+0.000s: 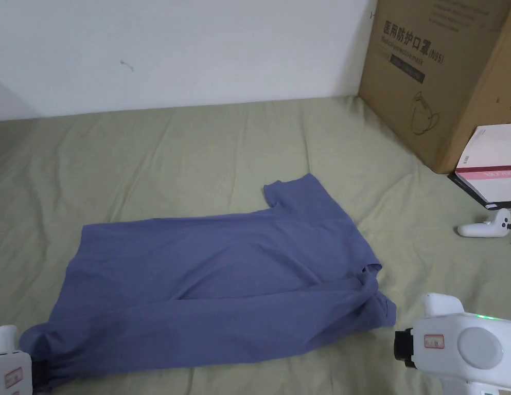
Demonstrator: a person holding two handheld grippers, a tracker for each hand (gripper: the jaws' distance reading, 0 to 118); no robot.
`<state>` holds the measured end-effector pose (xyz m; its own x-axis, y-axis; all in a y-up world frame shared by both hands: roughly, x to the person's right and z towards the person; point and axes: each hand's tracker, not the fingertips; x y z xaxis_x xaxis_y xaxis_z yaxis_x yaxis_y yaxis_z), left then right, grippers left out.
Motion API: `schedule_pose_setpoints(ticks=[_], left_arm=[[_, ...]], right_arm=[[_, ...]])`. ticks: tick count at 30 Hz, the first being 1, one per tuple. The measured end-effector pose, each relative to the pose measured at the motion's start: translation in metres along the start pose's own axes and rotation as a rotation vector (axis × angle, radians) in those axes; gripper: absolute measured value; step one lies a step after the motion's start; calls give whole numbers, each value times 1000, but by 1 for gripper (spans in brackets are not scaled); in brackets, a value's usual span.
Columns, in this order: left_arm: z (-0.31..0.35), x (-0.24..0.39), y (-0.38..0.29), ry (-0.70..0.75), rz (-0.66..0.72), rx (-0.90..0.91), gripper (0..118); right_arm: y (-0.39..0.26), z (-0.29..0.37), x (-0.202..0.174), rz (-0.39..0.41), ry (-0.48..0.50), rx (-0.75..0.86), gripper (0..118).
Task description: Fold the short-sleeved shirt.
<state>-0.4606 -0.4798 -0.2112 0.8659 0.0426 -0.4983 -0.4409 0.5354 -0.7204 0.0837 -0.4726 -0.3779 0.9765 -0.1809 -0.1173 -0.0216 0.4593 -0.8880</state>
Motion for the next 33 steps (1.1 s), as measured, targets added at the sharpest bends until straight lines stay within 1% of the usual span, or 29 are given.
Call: schedule_pose_setpoints(ticks=[1,2,3,4,5,7,9,10,11,12,13,14,15,17,21,25,27,28,29,33], left_arm=[[1,0,1,-1,13,-1,4],[2,2,2,3,10,-3,4],[3,4,1,5,6,-2,4],[2,4,0,10,-3,-1,4],[2,6,-1,15,-16,-5,4],[3,9,-3,18,-29,-11,4],[1,8,-4,20,-29,-12,4],[1,8,-3,18,-21,-16,4],[1,7,-3,16,-14,-18,4],[-1,5,-2,14,-9,-20,4],[-1,5,-2,12,-5,-22,4],[0,5,-1,12,-5,-25,4],[2,6,1,11,-9,-28,4],[7,9,1,15,-14,-25,4],[21,6,0,-1,-16,-15,4],[41,6,-10,-10,-19,-8,4],[51,9,-20,-5,-34,-10,4],[55,9,-26,5,-49,-13,4],[59,10,-33,6,-58,-19,4],[74,9,-67,-29,-30,-47,4]], right_arm=[[8,-3,-2,9,-8,6,49],[15,-8,-5,17,-19,15,49],[23,-15,-7,31,-29,22,67],[31,-23,-8,45,-45,28,74],[39,-32,-9,43,-68,32,74],[52,-53,-9,23,-79,16,74],[57,-76,-5,0,-45,-29,73],[58,-84,-6,-23,-42,-69,72],[54,-84,-9,-29,-43,-72,69],[52,-81,-11,11,-70,-35,54],[51,-78,-14,55,-75,-27,22],[50,-72,-16,77,-71,-7,15],[49,-68,-19,94,-95,1,14],[52,-64,-17,102,-81,-14,10],[51,-42,-9,45,-47,18,8],[45,-22,-3,83,-48,39,7],[37,-13,2,87,-51,43,7],[32,-10,6,104,-59,41,7],[26,-8,11,105,-62,37,7],[-1,3,38,83,-66,9,7]])
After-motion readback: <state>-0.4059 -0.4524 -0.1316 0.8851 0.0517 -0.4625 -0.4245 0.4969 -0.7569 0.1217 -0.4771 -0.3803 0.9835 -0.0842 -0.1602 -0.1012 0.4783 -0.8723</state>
